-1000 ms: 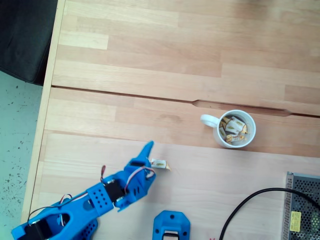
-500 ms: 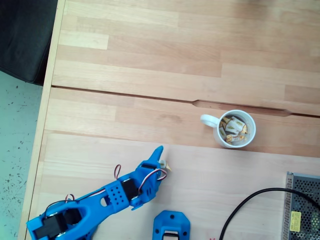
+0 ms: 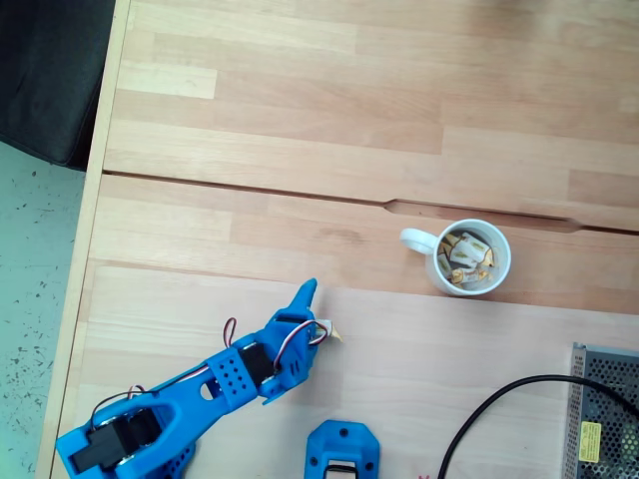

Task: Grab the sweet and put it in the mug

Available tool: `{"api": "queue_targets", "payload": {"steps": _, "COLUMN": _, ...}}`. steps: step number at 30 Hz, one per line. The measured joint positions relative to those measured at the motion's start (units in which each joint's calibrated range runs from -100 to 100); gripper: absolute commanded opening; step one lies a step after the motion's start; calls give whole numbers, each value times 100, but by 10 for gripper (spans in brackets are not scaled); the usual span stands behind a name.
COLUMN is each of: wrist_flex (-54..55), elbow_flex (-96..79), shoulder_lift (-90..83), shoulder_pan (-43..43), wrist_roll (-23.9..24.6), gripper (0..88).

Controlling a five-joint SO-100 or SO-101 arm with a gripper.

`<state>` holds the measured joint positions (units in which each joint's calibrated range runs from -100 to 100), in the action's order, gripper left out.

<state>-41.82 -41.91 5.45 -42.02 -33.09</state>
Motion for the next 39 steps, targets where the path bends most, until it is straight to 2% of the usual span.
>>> {"api": "queue_targets", "payload": {"steps": 18, "wrist_flex": 0, "elbow_flex": 0, "shoulder_lift": 0, "shoulder_pan": 0, "wrist_roll": 0, "gripper": 432}}
{"api": "queue_targets", "payload": {"steps": 21, "wrist_flex": 0, "elbow_flex": 0, "shoulder_lift": 0, "shoulder_pan": 0, "wrist_roll": 0, "gripper": 385}}
{"api": "queue_targets", "payload": {"steps": 30, "wrist_flex": 0, "elbow_flex": 0, "shoulder_lift": 0, "shoulder_pan": 0, "wrist_roll": 0, "gripper": 171}}
{"api": "queue_targets", "payload": {"steps": 39, "wrist_flex": 0, "elbow_flex": 0, "shoulder_lift": 0, "shoulder_pan": 0, "wrist_roll": 0, "gripper": 128}}
